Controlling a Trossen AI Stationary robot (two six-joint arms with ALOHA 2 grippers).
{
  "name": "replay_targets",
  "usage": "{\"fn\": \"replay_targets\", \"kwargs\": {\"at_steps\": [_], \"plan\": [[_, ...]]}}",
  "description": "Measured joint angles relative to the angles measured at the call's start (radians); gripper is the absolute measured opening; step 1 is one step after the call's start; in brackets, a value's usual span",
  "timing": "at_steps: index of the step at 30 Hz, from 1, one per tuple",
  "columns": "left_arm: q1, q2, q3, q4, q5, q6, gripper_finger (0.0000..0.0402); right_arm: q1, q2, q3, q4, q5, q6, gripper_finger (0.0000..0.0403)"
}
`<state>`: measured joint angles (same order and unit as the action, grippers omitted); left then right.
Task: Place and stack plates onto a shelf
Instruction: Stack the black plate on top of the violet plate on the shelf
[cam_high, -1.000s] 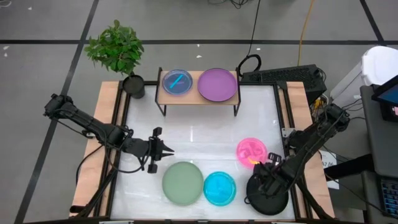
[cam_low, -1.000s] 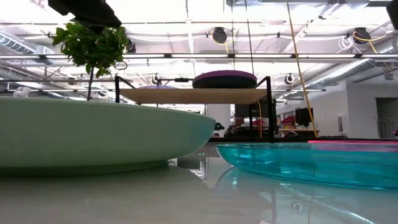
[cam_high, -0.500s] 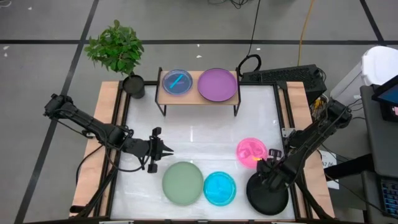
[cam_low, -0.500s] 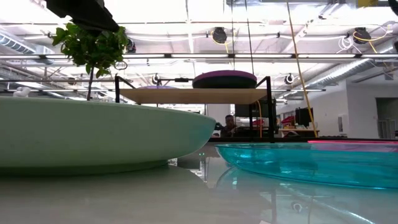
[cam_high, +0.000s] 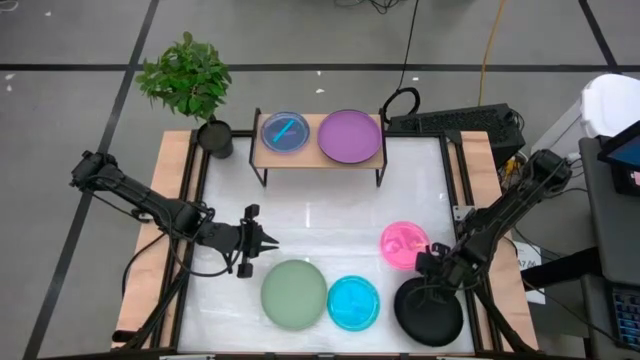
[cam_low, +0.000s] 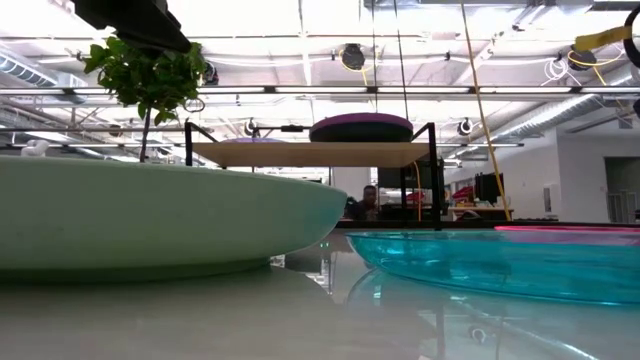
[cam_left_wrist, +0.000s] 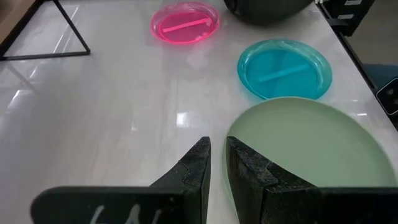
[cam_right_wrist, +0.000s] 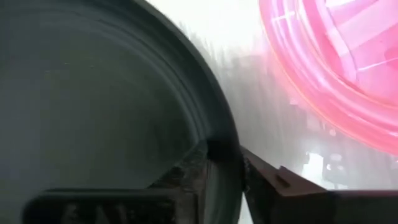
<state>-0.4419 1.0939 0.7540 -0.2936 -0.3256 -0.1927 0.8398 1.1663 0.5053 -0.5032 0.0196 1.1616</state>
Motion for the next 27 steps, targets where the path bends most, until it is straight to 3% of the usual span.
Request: {"fn": "replay_targets", "kwargs": {"at_steps": [6,27], "plan": [[0.000,0.000,0.000,-0.003,-0.017,0.002,0.0058,0.000,-0.052,-0.001,0.004,-0.003,0.010,0.0008],[0.000,0.000,0.000,-0.003,-0.018,-0.004,0.0058,-0.002,-0.204,-0.002,0.140,0.066,0.153,0.0001]]}}
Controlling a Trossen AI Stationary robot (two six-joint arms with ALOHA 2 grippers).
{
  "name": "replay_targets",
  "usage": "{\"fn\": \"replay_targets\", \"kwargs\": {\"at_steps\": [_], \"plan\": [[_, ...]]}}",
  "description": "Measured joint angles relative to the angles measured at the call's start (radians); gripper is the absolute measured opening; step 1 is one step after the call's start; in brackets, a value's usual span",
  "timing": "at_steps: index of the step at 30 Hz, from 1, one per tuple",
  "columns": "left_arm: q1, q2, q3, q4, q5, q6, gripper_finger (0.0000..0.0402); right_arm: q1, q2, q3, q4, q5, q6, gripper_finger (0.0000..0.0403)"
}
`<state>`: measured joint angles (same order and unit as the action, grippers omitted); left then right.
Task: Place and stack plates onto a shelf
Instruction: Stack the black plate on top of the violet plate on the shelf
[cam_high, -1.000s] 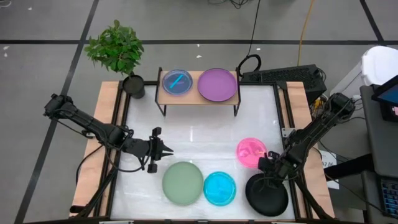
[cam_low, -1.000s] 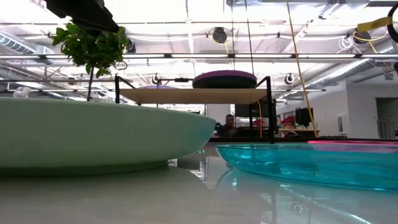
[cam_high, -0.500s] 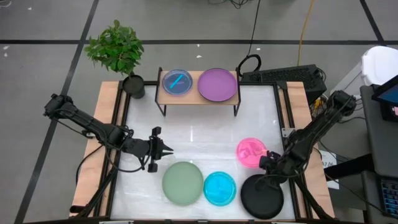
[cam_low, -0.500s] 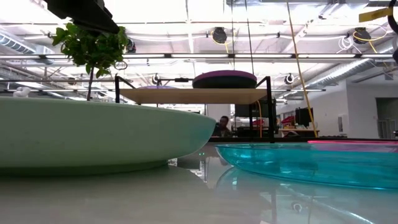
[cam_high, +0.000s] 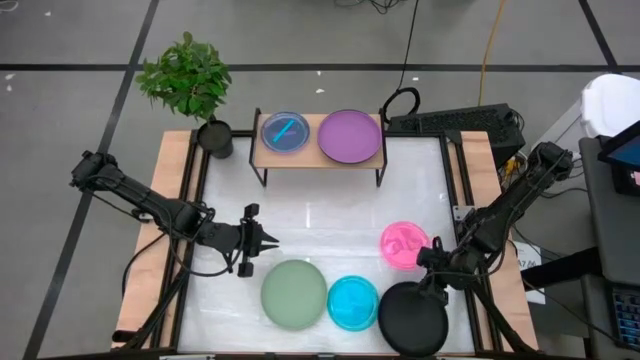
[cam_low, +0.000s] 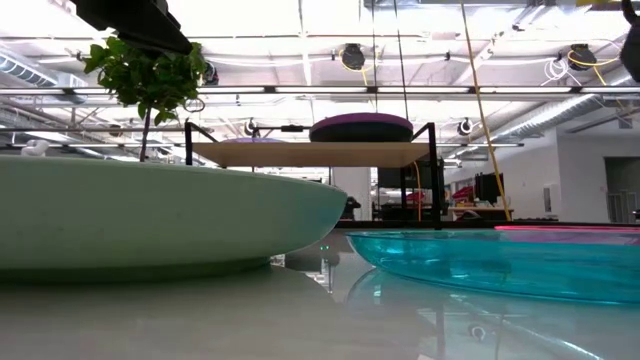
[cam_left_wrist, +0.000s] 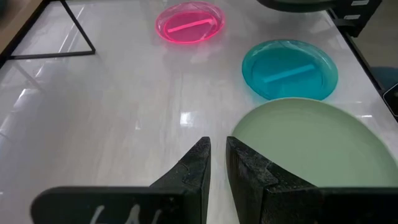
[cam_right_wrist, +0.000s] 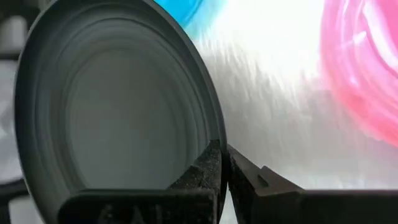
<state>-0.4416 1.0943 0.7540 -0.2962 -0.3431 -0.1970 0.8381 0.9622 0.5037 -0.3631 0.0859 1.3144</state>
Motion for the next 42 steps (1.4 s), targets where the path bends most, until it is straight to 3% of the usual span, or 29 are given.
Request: {"fn": "replay_targets", "kwargs": {"at_steps": [10,14,23,34,42], "plan": [[0.000,0.000,0.000,0.001,0.000,0.000,0.0058,-0.064,-0.028,0.000,0.115,0.176,-0.043,0.0001],[0.000,0.000,0.000,0.004,0.000,0.000,0.0058,-0.113,-0.028,0.000,0.112,0.301,-0.050,0.0000],[0.000,0.000,0.000,0.010,0.000,0.000,0.0058,-0.219,-0.028,0.000,0.276,0.597,-0.318,0.0000],[0.000,0.000,0.000,0.010,0.000,-0.011,0.0058,-0.364,-0.028,0.001,0.636,0.697,-0.597,0.0001],[0.000,0.000,0.000,0.009,0.000,-0.028,0.0058,-0.474,-0.028,0.001,0.806,0.703,-0.742,0.0001]]}}
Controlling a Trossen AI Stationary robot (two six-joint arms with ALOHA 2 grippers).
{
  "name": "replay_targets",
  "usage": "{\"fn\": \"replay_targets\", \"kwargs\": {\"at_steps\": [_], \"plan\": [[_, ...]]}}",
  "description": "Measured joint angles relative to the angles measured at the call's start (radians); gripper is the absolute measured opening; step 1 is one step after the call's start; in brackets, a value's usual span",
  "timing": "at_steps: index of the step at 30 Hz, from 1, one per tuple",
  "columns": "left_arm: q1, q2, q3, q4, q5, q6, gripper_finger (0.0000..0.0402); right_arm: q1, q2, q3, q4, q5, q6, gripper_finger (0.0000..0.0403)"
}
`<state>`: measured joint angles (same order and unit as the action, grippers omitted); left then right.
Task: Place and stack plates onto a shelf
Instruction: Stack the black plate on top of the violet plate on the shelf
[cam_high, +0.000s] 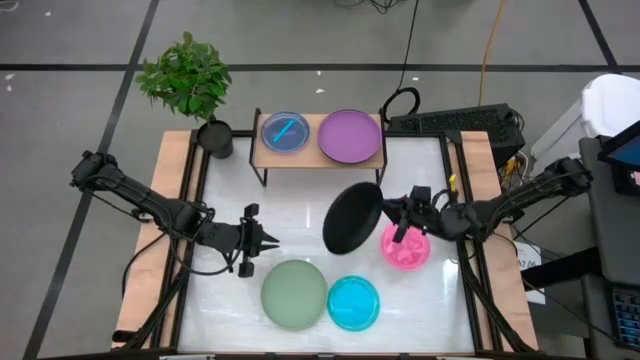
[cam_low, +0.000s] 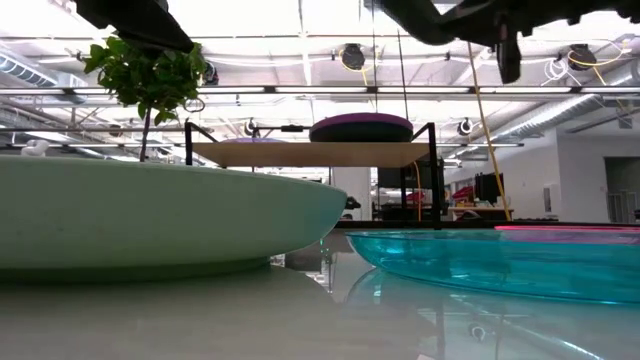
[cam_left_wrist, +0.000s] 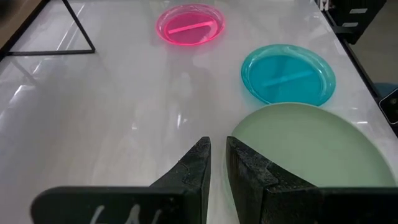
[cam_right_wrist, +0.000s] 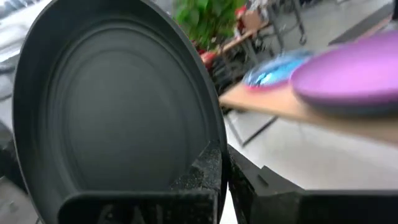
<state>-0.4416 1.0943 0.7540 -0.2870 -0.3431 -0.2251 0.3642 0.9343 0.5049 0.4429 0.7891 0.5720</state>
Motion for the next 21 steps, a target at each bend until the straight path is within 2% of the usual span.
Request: {"fn": "replay_targets", "kwargs": {"at_steps": [11,21], "plan": [[0.000,0.000,0.000,-0.001,0.000,-0.017,0.0058,-0.214,-0.020,0.000,0.175,-0.003,-0.238,0.0000],[0.000,0.000,0.000,-0.008,0.000,-0.024,0.0058,-0.452,-0.029,0.001,0.223,-0.003,-0.297,0.0000]]}}
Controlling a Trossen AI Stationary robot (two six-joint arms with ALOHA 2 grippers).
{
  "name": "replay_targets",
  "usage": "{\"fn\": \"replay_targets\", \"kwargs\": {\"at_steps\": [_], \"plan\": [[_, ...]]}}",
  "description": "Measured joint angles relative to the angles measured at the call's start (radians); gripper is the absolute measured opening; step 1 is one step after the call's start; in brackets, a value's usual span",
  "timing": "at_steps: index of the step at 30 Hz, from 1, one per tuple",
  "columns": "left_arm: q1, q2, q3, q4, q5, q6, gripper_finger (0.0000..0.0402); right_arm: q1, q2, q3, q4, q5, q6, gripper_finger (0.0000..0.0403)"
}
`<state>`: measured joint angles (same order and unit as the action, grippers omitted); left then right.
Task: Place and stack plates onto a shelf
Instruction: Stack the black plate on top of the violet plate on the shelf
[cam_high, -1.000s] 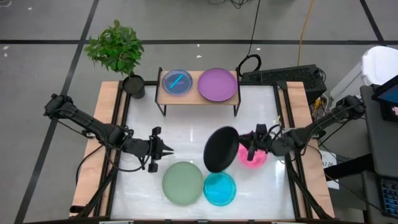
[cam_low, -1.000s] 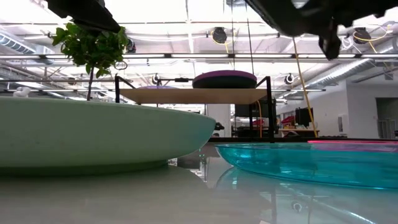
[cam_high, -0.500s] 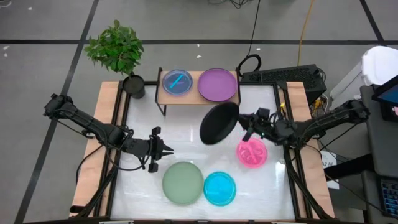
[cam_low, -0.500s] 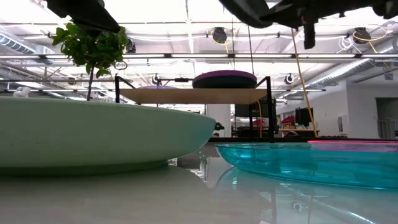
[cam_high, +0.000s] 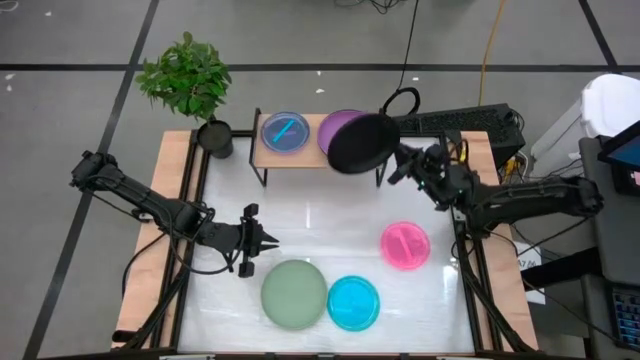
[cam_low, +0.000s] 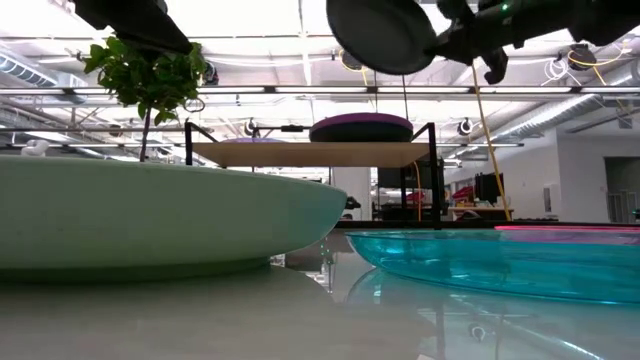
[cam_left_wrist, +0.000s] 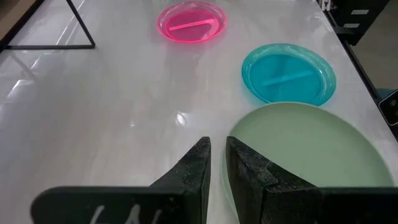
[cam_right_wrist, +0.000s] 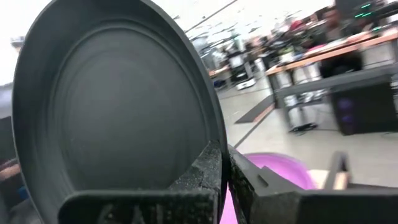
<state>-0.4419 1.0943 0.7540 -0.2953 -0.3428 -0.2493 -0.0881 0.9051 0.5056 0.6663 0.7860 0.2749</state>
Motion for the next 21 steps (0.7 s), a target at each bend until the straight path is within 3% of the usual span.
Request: {"fn": "replay_targets", "kwargs": {"at_steps": [7,16,21], "plan": [[0.000,0.000,0.000,0.000,0.000,0.001,0.0058,-0.132,0.001,0.058,-0.008,-0.080,-0.026,0.0000],[0.000,0.000,0.000,0.000,0.000,0.008,0.0058,-0.293,0.012,0.288,-0.411,-0.231,0.003,0.0000],[0.000,0.000,0.000,0.000,0.000,0.008,0.0058,-0.370,0.041,0.363,-0.500,-0.305,0.055,0.0000]]}}
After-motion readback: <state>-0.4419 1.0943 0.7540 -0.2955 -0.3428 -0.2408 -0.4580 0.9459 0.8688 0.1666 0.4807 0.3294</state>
